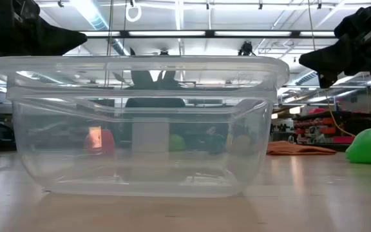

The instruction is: Pick and placing Produce into tupperware

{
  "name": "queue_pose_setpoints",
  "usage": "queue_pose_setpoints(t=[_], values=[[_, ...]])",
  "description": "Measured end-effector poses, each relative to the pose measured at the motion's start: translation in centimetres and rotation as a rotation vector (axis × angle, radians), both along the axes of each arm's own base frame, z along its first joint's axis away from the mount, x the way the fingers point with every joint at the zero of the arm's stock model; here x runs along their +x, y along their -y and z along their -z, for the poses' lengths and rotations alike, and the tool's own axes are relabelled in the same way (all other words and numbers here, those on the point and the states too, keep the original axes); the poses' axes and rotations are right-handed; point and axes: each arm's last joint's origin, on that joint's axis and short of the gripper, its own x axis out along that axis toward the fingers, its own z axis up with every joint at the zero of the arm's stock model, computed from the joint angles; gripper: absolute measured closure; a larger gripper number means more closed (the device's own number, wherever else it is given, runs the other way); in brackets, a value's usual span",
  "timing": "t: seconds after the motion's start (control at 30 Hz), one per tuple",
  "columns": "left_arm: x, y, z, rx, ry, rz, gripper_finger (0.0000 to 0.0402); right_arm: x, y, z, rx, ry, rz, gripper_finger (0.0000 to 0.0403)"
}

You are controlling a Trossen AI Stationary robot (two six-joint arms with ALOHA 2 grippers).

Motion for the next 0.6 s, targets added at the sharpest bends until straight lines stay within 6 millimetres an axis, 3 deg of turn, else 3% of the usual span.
queue_pose_setpoints(t=[0.6], values=[[0.00,0.00,0.00,0.000,0.000,0.000,0.0369,0.00,0.00,0.01,0.000,-0.001,0.000,0.0403]])
